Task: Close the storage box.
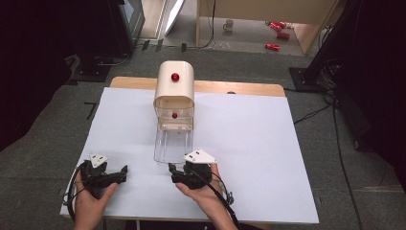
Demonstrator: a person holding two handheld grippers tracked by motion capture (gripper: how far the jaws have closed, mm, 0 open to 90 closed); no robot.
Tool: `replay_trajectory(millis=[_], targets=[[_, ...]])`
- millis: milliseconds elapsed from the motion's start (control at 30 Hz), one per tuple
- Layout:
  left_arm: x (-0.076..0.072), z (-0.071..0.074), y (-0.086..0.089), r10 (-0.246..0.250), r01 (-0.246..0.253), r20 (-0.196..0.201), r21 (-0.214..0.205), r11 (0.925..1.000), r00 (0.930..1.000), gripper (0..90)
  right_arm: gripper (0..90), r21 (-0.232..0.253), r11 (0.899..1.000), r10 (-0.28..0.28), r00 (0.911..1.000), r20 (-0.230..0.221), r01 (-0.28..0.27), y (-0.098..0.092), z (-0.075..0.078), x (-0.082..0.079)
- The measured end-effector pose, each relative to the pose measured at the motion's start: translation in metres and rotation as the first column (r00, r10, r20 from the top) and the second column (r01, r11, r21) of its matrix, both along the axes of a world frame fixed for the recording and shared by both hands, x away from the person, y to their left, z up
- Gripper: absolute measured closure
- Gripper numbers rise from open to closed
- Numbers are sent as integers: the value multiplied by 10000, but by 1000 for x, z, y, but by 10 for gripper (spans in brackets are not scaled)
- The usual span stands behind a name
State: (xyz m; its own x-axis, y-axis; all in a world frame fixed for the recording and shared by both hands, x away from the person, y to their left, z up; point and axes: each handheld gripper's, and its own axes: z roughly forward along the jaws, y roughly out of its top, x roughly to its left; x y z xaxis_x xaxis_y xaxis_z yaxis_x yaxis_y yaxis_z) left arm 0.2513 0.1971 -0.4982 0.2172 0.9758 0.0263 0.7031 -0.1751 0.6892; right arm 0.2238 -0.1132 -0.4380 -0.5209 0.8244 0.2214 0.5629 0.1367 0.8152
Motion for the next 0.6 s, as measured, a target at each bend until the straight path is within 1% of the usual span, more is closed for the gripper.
replay_trajectory(millis=[67,100,167,200,267,300,333,367,400,433,467,500,600], targets=[[0,0,0,-2,2,-3,1,10000,10000,12,382,19,10000,14,10000,5,-14,1,-1,-2],[0,0,0,1,-1,3,0,10000,10000,12,388,137,9999,56,10000,-14,-56,2,-4,-7],[0,0,0,3,-3,5,-3,10000,10000,12,394,171,9998,76,10000,-37,-76,2,-5,-9],[0,0,0,3,-3,3,-3,10000,10000,12,410,294,9995,83,9999,-105,-80,3,-8,-12],[0,0,0,5,-5,2,-8,10000,10000,12,420,350,9994,74,9998,-158,-69,3,-10,-13],[0,0,0,-6,6,-7,6,10000,10000,12,435,388,9992,79,9998,-158,-73,4,-11,-14],[0,0,0,2,-2,-2,7,10000,10000,12,474,405,9991,124,9998,-181,-116,5,-15,-16],[0,0,0,-2,2,-3,3,10000,10000,12,474,405,9991,124,9998,-181,-116,5,-15,-16],[0,0,0,2,-2,1,-4,10000,10000,12,514,380,9992,125,9997,-213,-117,6,-19,-17],[0,0,0,7,-7,6,-9,10000,10000,12,514,380,9992,125,9997,-213,-117,6,-19,-17],[0,0,0,2,-2,5,-4,10000,10000,12,558,331,9994,111,9996,-269,-102,7,-23,-17],[0,0,0,3,-3,3,-4,10000,10000,12,558,331,9994,111,9996,-269,-102,7,-23,-17],[0,0,0,2,-2,5,-2,10000,10000,12,610,251,9997,37,9994,-346,-28,10,-31,-16]])
